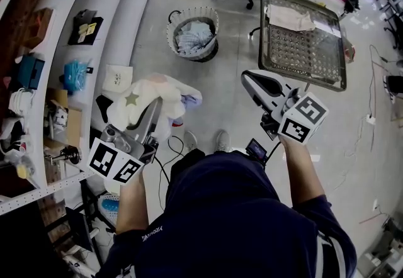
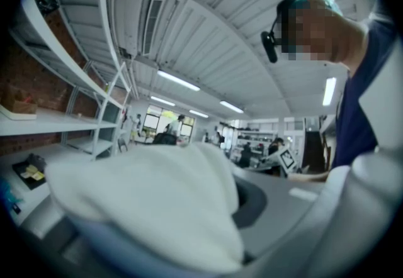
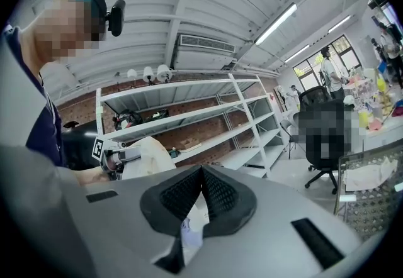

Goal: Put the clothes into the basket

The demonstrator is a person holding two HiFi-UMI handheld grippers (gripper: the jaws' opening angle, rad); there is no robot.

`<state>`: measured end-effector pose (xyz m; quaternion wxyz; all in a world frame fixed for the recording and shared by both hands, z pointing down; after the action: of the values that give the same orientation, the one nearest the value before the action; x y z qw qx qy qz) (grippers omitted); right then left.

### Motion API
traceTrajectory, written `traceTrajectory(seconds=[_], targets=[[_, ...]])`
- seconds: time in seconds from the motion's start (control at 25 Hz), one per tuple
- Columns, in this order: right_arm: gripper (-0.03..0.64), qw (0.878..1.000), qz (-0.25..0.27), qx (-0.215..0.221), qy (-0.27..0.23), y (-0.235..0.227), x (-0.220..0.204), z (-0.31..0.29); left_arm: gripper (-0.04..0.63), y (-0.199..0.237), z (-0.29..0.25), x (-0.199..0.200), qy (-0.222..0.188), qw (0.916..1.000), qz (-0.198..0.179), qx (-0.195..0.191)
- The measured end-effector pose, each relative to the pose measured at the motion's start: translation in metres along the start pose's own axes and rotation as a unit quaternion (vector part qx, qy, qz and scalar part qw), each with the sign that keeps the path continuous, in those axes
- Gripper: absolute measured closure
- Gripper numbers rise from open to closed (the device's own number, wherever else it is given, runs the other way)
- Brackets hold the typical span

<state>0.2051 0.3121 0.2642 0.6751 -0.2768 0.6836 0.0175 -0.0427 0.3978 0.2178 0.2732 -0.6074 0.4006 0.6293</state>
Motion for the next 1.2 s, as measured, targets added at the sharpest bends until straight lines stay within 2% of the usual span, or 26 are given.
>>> traceTrajectory(seconds=[0.24,0.64,0.96,1.2], targets=[[0.609,1.000,-0.008,0.005,0.001,-0.012,-0.001,0.014,0.552,-0.011,-0.007,-0.001,-0.002,1.0000,-0.003,0.008],[0.609,1.000,-0.009,0.006,0.002,-0.028,0.004,0.010,0.551,0.000,-0.022,0.000,-0.005,0.9999,-0.001,0.016],[0.609,1.000,-0.012,-0.005,0.008,-0.049,0.008,-0.004,0.552,0.024,-0.042,0.001,-0.009,0.9999,0.002,0.007],[0.609,1.000,-0.015,-0.014,0.011,-0.066,0.014,-0.036,0.552,0.063,-0.059,0.002,-0.007,0.9999,0.010,-0.001]])
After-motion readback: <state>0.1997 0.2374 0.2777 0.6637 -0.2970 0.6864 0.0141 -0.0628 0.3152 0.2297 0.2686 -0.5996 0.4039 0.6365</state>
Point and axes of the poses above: the fingertips, and each gripper's own axes: z backward along the fingers, y to its left, x out of its top, the point moved 5 cm from there along z, backward along the fingers, and after that the axes turned 2 degrees about x, right-handed, at the moved point
